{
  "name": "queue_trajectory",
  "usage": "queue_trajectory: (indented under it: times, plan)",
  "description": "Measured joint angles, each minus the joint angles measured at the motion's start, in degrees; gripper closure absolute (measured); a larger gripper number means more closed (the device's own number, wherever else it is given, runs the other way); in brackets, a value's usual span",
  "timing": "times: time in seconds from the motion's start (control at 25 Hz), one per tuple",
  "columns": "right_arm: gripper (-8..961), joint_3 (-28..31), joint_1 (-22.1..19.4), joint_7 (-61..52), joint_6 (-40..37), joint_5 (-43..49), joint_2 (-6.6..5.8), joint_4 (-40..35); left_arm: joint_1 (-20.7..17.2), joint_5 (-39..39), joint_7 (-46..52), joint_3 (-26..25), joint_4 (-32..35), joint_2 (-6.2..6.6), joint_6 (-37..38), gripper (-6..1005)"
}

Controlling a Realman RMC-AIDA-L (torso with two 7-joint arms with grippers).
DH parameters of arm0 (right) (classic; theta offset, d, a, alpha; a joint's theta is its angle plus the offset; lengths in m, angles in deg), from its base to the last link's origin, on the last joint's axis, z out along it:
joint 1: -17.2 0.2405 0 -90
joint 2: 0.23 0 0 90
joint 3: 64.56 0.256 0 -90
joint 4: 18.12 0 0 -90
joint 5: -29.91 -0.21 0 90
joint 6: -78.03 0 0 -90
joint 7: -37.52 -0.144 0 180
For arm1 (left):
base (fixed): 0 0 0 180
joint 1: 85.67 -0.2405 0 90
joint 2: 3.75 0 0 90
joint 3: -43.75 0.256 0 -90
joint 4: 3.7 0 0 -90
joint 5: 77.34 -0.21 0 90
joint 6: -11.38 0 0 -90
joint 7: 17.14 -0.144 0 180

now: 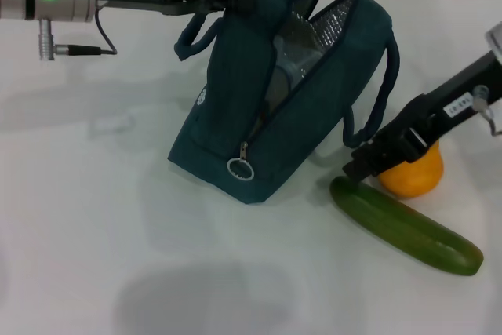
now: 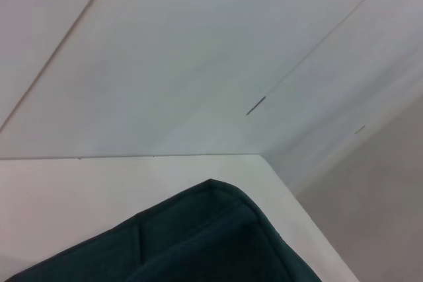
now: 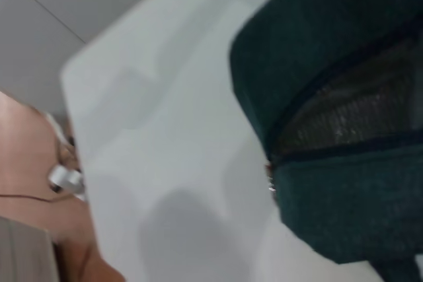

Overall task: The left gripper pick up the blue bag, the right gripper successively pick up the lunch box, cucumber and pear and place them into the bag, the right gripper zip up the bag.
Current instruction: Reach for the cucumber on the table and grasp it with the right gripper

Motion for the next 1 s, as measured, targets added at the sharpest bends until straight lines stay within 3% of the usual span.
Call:
queue_trajectory:
  times: [0.24,0.68,1.0]
  plan:
    - [671,-1.0,3.2,-4.1,-0.3,5.4,1.01,0.6,0.0,0.1,0.1,0.0,0.0,0.03,-0.5,939]
    - [274,-7.9,5.7,-7.0,1.7,11.0,1.42,3.8,0.2,0.2,0.2,0.0,0.0,0.05,-1.3,939]
    - [274,-11.4,6.5,-8.7,3.0,15.5,1.48,4.8,0.2,0.0,0.2,0.0,0.0,0.05,-1.5,939]
